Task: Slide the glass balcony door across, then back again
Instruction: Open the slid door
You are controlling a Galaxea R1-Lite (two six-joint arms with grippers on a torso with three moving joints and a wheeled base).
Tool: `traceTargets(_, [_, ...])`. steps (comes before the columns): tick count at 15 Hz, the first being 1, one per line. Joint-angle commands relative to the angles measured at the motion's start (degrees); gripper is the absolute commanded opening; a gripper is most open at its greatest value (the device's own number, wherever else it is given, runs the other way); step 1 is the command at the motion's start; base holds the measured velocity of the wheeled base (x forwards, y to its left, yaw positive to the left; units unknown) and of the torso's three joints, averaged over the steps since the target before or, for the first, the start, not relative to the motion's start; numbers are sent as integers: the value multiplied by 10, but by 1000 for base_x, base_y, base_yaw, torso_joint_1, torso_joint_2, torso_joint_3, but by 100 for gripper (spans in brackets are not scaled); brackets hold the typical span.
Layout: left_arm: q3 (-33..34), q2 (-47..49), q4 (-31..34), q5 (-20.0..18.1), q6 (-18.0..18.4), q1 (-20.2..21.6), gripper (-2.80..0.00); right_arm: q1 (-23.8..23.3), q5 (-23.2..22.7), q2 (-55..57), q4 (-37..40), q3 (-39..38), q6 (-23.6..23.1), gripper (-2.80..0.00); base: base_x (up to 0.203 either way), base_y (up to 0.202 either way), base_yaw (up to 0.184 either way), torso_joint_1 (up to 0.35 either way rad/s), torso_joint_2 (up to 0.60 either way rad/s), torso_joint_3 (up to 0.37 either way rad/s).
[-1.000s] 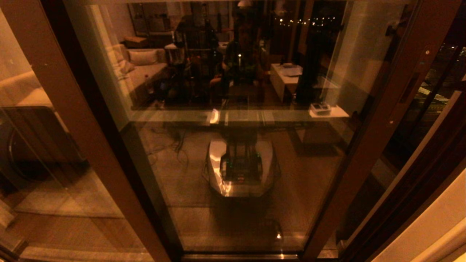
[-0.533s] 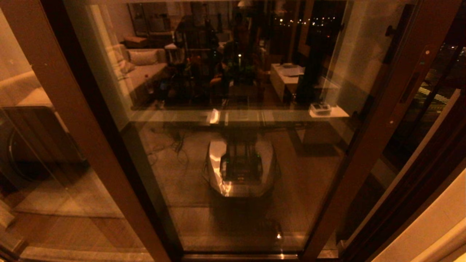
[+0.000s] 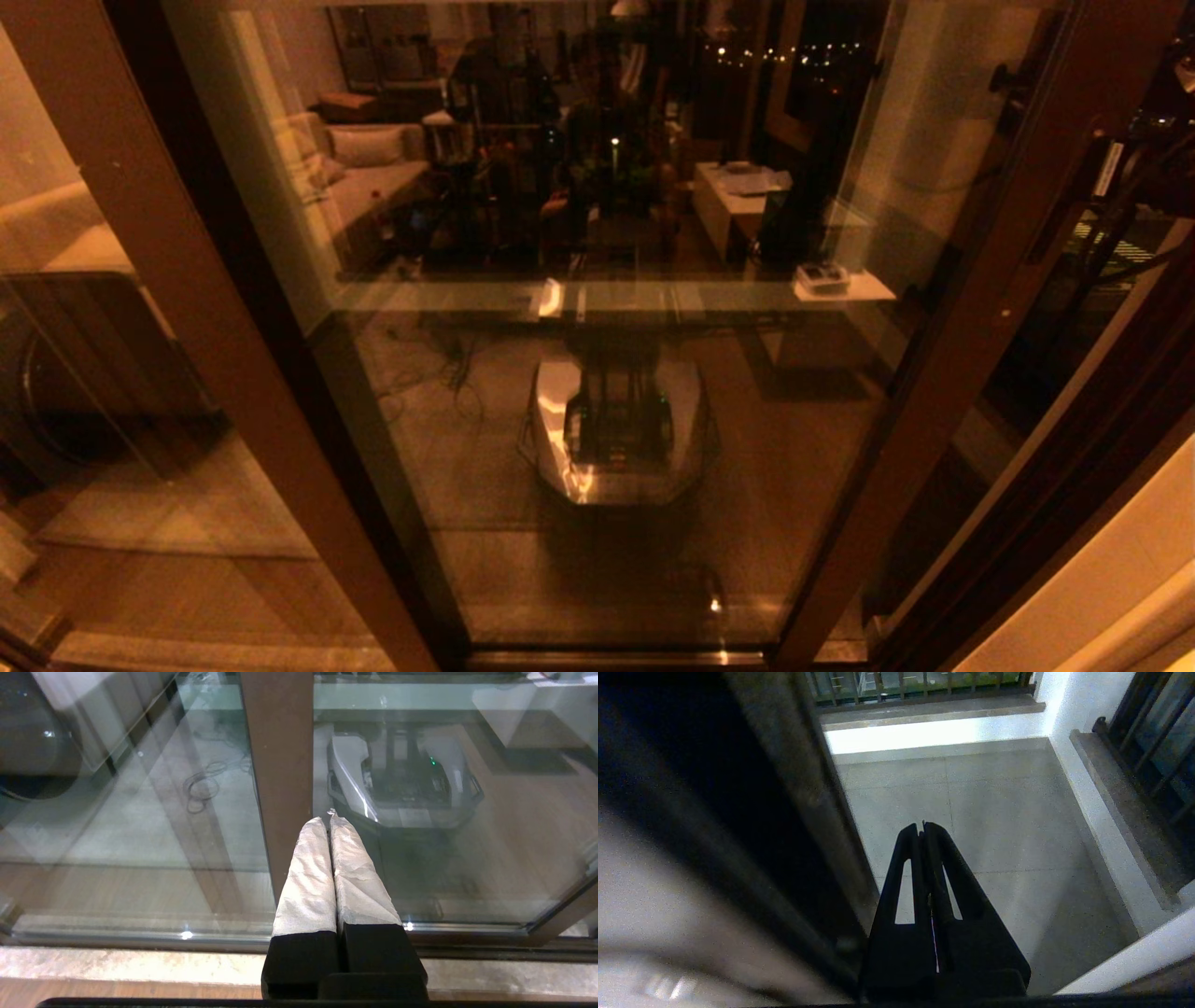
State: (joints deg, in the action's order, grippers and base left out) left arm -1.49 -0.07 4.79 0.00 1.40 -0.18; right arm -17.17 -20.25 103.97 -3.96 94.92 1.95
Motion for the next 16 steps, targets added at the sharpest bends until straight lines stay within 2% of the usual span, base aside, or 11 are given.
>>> traceTargets(1, [0,0,1,0,0,0,-280,7,-1,5,7,8,0,-280,0,0,0,0,0,0])
traceTargets(9, [0,0,0,0,0,0,-280,39,0,-22,57,2,1,-280,0,0,0,0,0,0])
traceTargets(16, [0,0,0,0,0,0,-280,73,4,-28,58,-11,1,-280,0,0,0,0,0,0])
